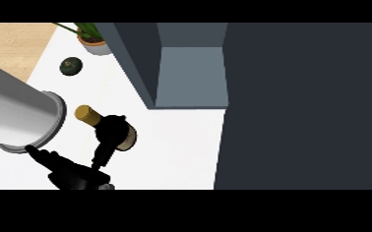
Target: Pick up the wine, place it into the cabinet and close the cabinet
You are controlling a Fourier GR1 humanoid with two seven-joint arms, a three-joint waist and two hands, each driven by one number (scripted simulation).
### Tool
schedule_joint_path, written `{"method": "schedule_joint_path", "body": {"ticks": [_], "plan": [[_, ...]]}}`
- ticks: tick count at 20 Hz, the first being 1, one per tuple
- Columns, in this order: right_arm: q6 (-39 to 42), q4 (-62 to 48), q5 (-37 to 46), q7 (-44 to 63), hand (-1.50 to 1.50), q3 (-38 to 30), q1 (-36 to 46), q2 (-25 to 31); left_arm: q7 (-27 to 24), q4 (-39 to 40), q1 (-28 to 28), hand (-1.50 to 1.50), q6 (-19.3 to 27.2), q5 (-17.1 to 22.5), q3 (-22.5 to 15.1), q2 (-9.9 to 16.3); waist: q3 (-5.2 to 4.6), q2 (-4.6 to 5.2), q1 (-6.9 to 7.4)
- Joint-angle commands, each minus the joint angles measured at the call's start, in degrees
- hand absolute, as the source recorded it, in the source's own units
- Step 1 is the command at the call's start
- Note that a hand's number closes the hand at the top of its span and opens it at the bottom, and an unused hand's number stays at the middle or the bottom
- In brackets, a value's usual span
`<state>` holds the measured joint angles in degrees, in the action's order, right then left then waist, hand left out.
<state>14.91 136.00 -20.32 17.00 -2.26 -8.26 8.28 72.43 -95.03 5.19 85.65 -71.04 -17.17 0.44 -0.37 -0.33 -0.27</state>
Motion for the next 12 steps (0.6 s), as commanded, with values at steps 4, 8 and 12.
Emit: {"method": "schedule_joint_path", "body": {"ticks": [4,8,12], "plan": [[0.11,3.24,-2.64,0.78,-1.5,-0.49,-0.44,0.21,-1.72,3.67,-2.57,-1.5,0.28,3.48,0.72,0.2,-0.09,0.11,-0.28],[0.77,2.19,-2.69,0.37,-1.5,0.15,-1.26,-0.18,-2.09,2.61,-5.65,-1.5,0.28,5.3,2.45,-0.42,-0.15,0.09,-0.48],[0.96,2.48,-2.65,0.28,-1.5,-0.12,-1.25,0.02,-2.24,-2.85,-5.52,1.5,0.28,7.52,1.09,0.74,-0.26,-0.17,-0.28]]}}
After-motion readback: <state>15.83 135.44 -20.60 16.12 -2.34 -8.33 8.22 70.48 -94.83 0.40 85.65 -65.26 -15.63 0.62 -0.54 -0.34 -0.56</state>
